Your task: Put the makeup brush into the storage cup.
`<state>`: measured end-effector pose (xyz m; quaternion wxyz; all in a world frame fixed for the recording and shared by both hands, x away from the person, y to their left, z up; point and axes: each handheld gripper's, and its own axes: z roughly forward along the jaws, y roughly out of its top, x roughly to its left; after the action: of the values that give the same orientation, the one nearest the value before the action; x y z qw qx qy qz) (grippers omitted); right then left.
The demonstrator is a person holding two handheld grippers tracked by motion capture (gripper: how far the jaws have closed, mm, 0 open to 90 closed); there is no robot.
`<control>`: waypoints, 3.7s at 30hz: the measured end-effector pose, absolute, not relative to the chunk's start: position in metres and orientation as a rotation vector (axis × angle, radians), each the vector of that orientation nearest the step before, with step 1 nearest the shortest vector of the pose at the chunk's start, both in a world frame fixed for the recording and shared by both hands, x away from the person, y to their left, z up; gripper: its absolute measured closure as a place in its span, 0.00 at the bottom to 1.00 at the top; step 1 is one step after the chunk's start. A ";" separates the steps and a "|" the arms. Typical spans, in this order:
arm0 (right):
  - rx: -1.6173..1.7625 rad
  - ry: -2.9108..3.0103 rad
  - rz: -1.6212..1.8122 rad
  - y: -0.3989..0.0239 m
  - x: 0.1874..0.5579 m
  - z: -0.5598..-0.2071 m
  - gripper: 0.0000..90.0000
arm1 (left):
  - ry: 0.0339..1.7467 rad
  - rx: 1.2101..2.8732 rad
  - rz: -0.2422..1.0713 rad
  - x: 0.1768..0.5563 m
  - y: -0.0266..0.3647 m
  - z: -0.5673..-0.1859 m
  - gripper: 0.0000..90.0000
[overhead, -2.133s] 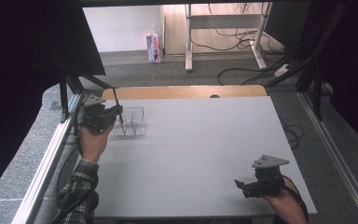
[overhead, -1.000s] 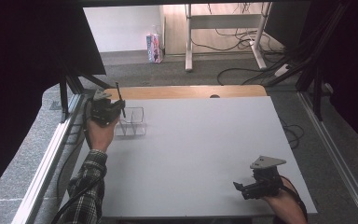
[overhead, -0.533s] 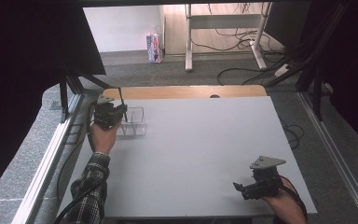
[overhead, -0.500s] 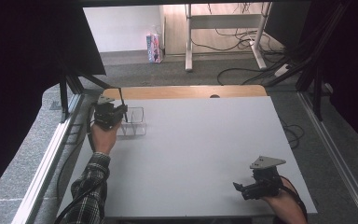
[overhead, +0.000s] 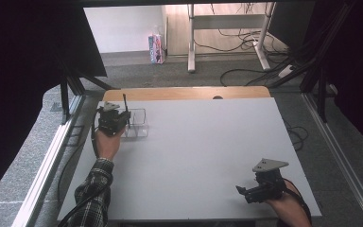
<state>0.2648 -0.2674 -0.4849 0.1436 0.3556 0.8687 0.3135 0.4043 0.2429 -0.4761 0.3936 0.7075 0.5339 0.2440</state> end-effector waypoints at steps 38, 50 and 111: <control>1.011 2.520 0.886 -0.266 0.265 -0.486 0.00 | 1.323 1.814 0.641 0.394 0.246 -0.460 0.31; 1.022 2.507 0.907 -0.266 0.266 -0.485 0.00 | 1.325 1.808 0.582 0.385 0.248 -0.457 0.12; 1.048 2.492 0.921 -0.267 0.267 -0.484 0.00 | 1.253 1.896 0.537 0.325 0.240 -0.470 0.01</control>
<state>0.2665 -0.2668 -0.4838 0.1423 0.3632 0.8637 0.3192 0.3249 0.2398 -0.4700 0.3925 0.7467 0.4935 0.2116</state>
